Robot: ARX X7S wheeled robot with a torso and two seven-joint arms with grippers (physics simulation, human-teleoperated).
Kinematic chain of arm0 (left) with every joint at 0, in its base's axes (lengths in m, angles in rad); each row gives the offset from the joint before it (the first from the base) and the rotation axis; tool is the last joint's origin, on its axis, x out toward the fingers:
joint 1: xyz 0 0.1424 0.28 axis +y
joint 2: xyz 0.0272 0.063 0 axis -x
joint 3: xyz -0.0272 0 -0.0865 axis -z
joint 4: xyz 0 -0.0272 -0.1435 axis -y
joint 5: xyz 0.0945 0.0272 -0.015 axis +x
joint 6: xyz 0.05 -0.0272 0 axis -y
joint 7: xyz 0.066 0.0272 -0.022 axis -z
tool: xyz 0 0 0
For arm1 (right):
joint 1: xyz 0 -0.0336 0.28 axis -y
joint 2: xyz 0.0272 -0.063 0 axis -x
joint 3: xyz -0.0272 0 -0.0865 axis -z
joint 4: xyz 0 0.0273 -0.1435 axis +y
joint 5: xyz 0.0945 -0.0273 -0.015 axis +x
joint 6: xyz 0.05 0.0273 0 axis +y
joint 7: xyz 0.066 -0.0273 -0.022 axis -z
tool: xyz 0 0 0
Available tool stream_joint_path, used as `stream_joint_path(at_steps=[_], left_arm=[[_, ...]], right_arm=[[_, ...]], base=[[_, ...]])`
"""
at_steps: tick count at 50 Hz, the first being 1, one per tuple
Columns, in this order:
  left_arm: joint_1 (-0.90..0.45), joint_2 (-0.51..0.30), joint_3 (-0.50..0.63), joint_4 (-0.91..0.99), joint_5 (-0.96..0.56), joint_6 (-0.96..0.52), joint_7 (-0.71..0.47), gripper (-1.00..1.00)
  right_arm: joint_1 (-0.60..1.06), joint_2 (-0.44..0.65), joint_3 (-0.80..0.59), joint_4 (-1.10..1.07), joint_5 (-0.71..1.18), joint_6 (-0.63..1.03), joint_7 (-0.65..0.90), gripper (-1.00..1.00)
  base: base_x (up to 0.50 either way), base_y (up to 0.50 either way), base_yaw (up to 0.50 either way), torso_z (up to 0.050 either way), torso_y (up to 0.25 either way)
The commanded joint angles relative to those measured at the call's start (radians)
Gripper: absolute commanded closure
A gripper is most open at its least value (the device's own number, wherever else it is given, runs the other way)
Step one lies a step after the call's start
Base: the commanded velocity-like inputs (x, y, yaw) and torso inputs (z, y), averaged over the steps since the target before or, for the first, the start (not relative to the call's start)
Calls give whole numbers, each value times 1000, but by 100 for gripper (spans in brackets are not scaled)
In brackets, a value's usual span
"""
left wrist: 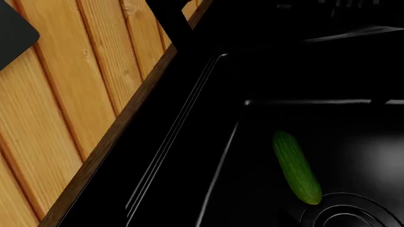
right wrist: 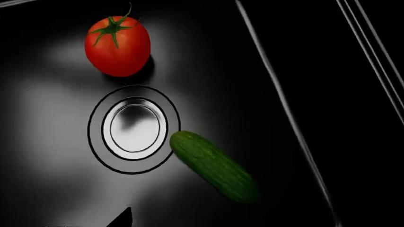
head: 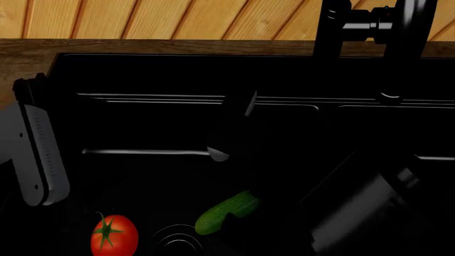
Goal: Pick the vegetables from the sink and place them on the cutting board.
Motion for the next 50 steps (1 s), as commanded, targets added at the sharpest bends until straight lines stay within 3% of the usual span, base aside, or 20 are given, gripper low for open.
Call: stream_joint_path(at_steps=[1,6,17,26,50], left_arm=[[-9,17,-29,1,-1,-3,34,-100],[-20,13,-23,-1,-3,-21,45,-100],[-29,-142,117,145,54,-41,232,-100],[-34,-177,178,245,64,-119,291,-100],[-77,-96,338,180,196,-181,286,-100]], right_arm=[[7,-27,3,19,-6,-43,-61,-100],[32,-28,-21,29,-18,-30,-63,-100],[103,-24,-148,61,-39,-42,-140,-100],[143,-47,-176,96,-51,-76,-155,-100],[95,-31,-151,39,-30,-53,-120,-100]], base=[[500,-20,0,0,0],[213,-4,0,0,0],[30,0,4,0,0],[31,0,2,0,0],[32,0,4,0,0]])
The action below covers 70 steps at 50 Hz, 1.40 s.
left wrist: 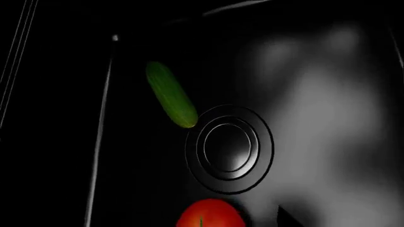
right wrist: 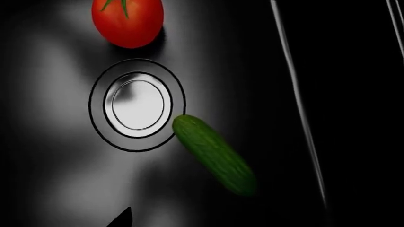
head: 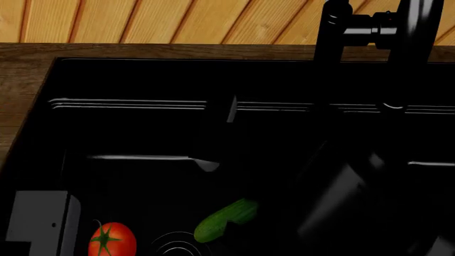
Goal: Pick the vegetables from the sink and place them on the cutting board.
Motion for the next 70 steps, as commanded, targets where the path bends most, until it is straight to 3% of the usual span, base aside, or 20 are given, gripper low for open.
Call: stream_joint_path(at_steps=[1,29,41,42,48,52,55,61,65,70], left_arm=[[-23,50,74,-53,116,-17,9,-100],[9,151,218,-307,244,80,-84,-100],[45,141,248,-320,255,105,-95,-100],[53,136,257,-315,254,107,-85,100],[121,102,283,-360,268,243,-157,100],[140,134,217,-450,278,403,-368,100],[134,150,98,-450,236,521,-553,100],[180,79,3,-297,131,502,-581,100],[181,53,-34,-289,103,499,-596,100],[177,31,-82,-288,86,391,-627,100]], right_arm=[[-18,-14,35,-18,-8,1,-23,-100],[-71,3,57,-57,17,18,7,-100],[-81,6,61,-66,25,27,15,-100],[-83,7,60,-65,25,24,15,-100],[-86,8,60,-61,26,19,19,-100],[-81,-2,60,-53,22,12,25,-100],[-58,-26,39,-21,1,-10,32,-100],[-40,-54,32,4,-4,-42,29,-100],[-26,-77,8,83,-28,-60,39,-100],[-7,-84,-76,136,-70,-122,20,-100]], base=[[33,0,5,0,0],[34,0,5,0,0],[35,0,5,0,0],[35,0,5,0,0],[35,0,5,0,-3],[36,0,3,0,-8],[36,0,2,0,-3],[36,0,4,0,0],[36,0,4,0,0],[36,0,4,0,0]])
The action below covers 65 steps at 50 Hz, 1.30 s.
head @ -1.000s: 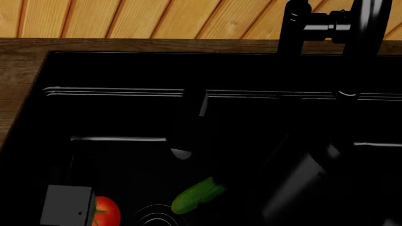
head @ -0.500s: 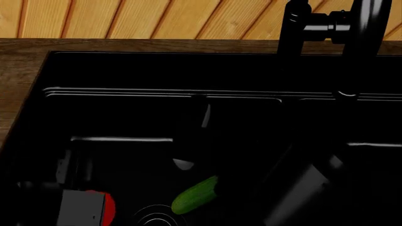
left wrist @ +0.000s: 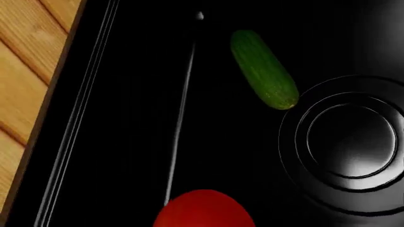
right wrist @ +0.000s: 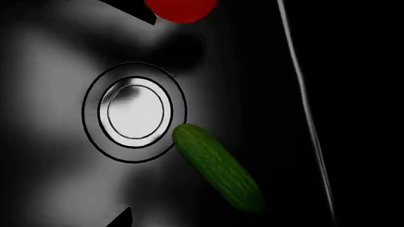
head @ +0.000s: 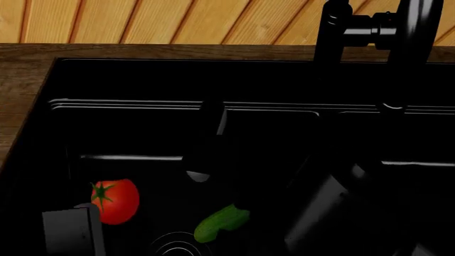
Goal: Pick the vegetables from the sink and place them on the cutting board.
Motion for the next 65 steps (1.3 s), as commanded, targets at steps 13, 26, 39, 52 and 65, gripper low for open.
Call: stream_joint_path(at_steps=[13,26,39,52,65], left_arm=[[96,-101,-315,175,-156,-120,-251,100],[114,-111,-312,234,-161,-130,-251,100],[146,-127,-309,235,-156,-106,-259,100],[158,-121,-286,220,-131,-99,-265,100],[167,-111,-270,202,-120,-93,-267,100]], right_arm=[[96,-125,-151,270,-99,-215,-112,-100],[67,-231,-176,450,-113,-388,-95,-100],[53,-284,-225,592,-124,-495,-128,-100],[35,-329,-243,778,-139,-630,-112,-100],[-8,-386,-236,953,-127,-748,-92,-100]], base=[[37,0,4,0,0],[37,0,4,0,0],[38,0,4,0,0],[39,0,5,0,0],[39,0,3,0,0]])
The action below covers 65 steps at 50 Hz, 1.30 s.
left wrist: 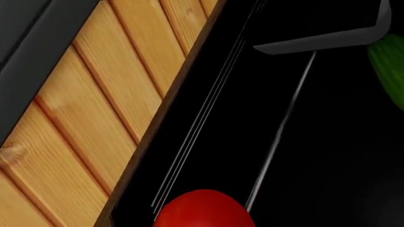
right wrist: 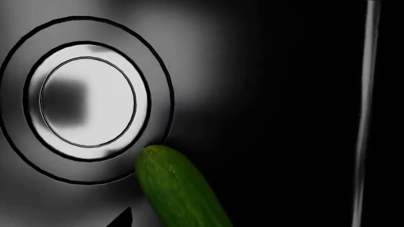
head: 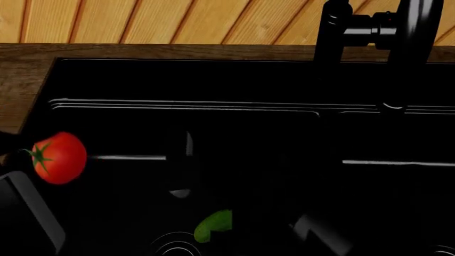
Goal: Pick the vegetables from the sink and place them on the cutting board.
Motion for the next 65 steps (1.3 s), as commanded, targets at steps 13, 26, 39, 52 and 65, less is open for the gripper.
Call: stream_joint_path(at_steps=[13,26,39,52,65], left_arm=[[18,21,-19,-10,0,8,-1,100],[22,27,-15,-19,2,16,-3,100],[41,82,-124,53,-139,-30,-71,100],[22,114,-196,73,-259,-53,-71,100],[14,116,-198,76,-261,-67,-78,100]], right_arm=[[-90,-52,19,136,1,-103,-17,-100],[-85,-8,10,31,2,-20,-30,100],[16,229,102,-629,52,442,-2,100],[-1,285,219,-818,114,514,38,100],[15,282,238,-817,115,504,50,100]], base=[[40,0,5,0,0],[41,0,6,0,-4],[41,0,2,0,-1],[-42,19,0,0,115],[-500,137,0,0,250]])
